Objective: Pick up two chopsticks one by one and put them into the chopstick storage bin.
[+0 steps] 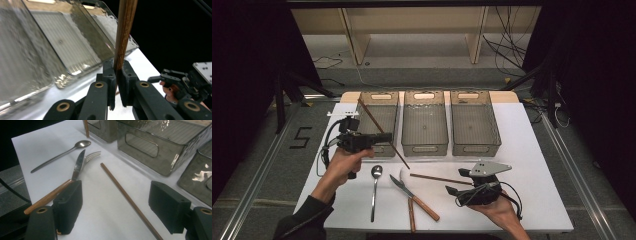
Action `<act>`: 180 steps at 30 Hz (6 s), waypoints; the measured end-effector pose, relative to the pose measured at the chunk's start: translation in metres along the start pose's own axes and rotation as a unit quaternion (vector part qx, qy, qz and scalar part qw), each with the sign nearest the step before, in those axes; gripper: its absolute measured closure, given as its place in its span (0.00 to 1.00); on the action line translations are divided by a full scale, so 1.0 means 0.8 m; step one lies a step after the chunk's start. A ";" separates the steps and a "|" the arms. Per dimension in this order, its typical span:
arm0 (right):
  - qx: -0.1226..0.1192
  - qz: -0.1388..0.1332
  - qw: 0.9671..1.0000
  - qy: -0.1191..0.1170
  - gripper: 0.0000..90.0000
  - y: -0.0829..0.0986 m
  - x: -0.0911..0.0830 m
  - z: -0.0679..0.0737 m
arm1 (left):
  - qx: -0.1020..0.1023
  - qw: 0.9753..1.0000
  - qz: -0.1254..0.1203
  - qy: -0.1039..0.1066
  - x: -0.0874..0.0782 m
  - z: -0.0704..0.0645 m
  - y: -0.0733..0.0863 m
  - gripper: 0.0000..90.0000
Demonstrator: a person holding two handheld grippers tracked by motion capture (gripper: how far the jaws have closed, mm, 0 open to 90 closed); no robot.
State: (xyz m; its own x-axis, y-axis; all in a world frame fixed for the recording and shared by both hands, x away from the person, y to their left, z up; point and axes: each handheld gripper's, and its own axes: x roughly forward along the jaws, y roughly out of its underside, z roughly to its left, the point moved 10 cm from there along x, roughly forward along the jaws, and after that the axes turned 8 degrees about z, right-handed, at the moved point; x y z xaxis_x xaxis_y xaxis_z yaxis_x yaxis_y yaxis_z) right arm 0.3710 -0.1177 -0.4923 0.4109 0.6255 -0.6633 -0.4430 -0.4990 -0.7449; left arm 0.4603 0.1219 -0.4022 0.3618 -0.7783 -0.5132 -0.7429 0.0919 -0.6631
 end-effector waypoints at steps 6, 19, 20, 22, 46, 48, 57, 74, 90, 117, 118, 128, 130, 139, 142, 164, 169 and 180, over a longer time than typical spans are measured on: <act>0.006 0.003 1.000 0.003 0.27 0.007 -0.002 -0.002 | -0.012 1.000 0.002 -0.025 -0.008 0.024 -0.024 0.94; 0.014 -0.008 1.000 0.001 0.23 0.011 -0.009 -0.003 | -0.029 0.998 0.007 -0.062 -0.007 0.060 -0.060 0.94; 0.014 -0.007 1.000 -0.001 0.23 0.012 -0.008 -0.003 | -0.027 0.997 0.009 -0.068 -0.008 0.062 -0.063 0.94; 0.014 -0.006 1.000 -0.002 0.23 0.013 -0.007 -0.003 | -0.028 0.997 0.012 -0.073 -0.009 0.064 -0.068 0.94; 0.013 -0.011 1.000 -0.001 0.22 0.013 -0.008 -0.003 | -0.058 0.987 0.048 -0.143 0.027 0.129 -0.064 0.94; 0.014 -0.012 1.000 -0.001 0.22 0.012 -0.009 -0.003 | -0.064 0.986 0.051 -0.145 0.031 0.134 -0.061 0.94; 0.012 -0.010 1.000 -0.002 0.22 0.013 -0.008 -0.003 | -0.071 0.986 0.063 -0.139 0.040 0.137 -0.054 0.94; 0.011 -0.009 1.000 -0.001 0.22 0.013 -0.008 -0.003 | -0.079 0.985 0.080 -0.133 0.055 0.136 -0.041 0.93; 0.013 -0.009 1.000 0.000 0.23 0.014 -0.008 -0.003 | -0.085 0.980 0.096 -0.151 0.064 0.141 -0.038 0.81; 0.013 -0.002 1.000 0.001 0.24 0.013 -0.010 -0.009 | -0.023 0.989 0.058 -0.137 0.047 0.081 -0.027 0.27; 0.012 -0.001 1.000 0.000 0.24 0.013 -0.010 -0.010 | -0.019 0.989 0.055 -0.133 0.046 0.076 -0.024 0.27; -0.007 0.041 0.999 0.009 0.25 0.001 -0.005 -0.026 | 0.033 0.993 0.040 -0.106 0.039 0.033 0.025 0.24; -0.007 0.055 0.998 0.012 0.26 -0.001 -0.002 -0.031 | 0.039 0.994 0.034 -0.100 0.037 0.027 0.035 0.24; -0.020 0.143 0.990 0.001 0.35 0.006 0.021 -0.043 | 0.069 0.994 0.022 -0.085 0.031 0.009 0.071 0.23; -0.035 0.177 0.984 0.002 0.39 0.011 0.029 -0.043 | 0.090 0.991 0.023 -0.092 0.028 0.004 0.078 0.22; -0.067 0.306 0.949 -0.017 0.61 0.020 0.064 -0.053 | 0.133 0.988 0.018 -0.078 0.029 -0.018 0.127 0.20; -0.071 0.328 0.942 -0.013 0.66 0.025 0.071 -0.056 | 0.131 0.988 0.017 -0.081 0.029 -0.018 0.130 0.20; -0.087 0.358 0.930 -0.002 0.75 0.030 0.077 -0.060 | 0.135 0.987 0.023 -0.085 0.032 -0.017 0.136 0.20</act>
State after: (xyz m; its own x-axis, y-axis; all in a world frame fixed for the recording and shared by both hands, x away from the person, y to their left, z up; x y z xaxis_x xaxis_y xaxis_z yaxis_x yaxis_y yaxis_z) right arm 0.4241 -0.1199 -0.5548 0.0574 0.0967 -0.9937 -0.4657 -0.8778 -0.1124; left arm 0.3809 0.1038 -0.4803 0.4369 -0.6563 -0.6151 -0.5921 0.3049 -0.7459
